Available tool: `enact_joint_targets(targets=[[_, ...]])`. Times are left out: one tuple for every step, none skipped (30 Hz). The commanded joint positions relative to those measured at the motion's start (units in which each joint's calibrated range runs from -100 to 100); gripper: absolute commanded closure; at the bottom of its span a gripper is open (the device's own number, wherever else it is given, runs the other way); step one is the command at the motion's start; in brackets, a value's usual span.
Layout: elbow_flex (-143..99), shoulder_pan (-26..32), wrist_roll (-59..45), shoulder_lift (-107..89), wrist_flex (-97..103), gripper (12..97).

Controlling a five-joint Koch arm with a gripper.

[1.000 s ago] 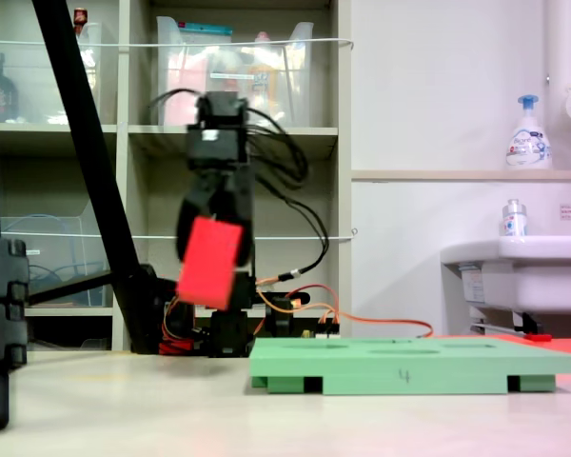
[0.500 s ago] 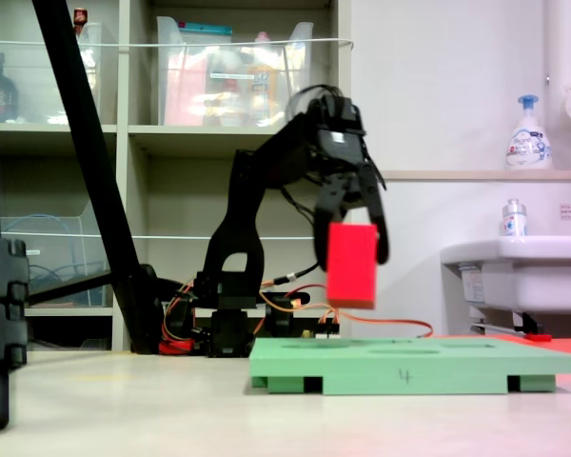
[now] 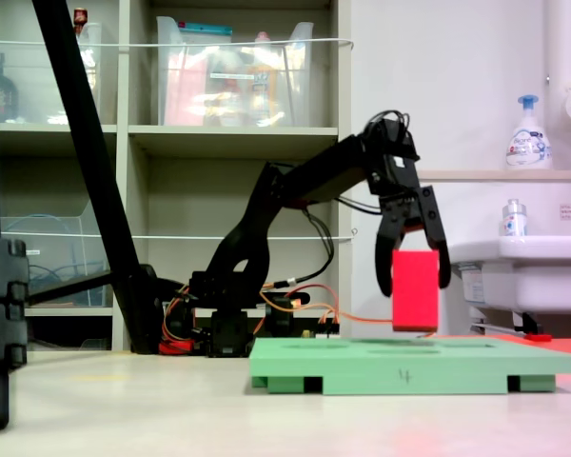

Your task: Put the square block into the corresponding hole

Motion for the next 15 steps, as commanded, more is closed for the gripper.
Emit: enact_joint_targets(targets=[[3.9, 0.7, 0.3, 0.4, 1.9, 86.6], [4.0, 0.8, 0.3, 1.1, 2.7, 86.6], [4.4, 0.9, 0.3, 1.8, 3.2, 86.6], [5.1, 1.0, 0.3, 2.5, 3.3, 86.6], [5.9, 1.1, 0.3, 3.4, 3.4, 86.6], [6.8, 1.1, 0.3, 4.3, 3.6, 86.6], [7.5, 1.2, 0.2, 5.0, 3.7, 86.6], [7.5, 1.3, 0.0, 5.5, 4.6, 86.6], [7.5, 1.3, -0.2, 6.1, 5.4, 86.6], [7.5, 1.3, -0.5, 6.5, 6.2, 86.5], [7.5, 1.3, -1.0, 7.1, 6.8, 86.5], [7.5, 1.3, -1.0, 7.3, 7.7, 86.5], [7.5, 1.4, -1.1, 7.8, 8.4, 86.5], [7.5, 1.4, -1.1, 8.2, 9.1, 86.5], [7.5, 1.5, -1.1, 8.5, 9.8, 86.5]])
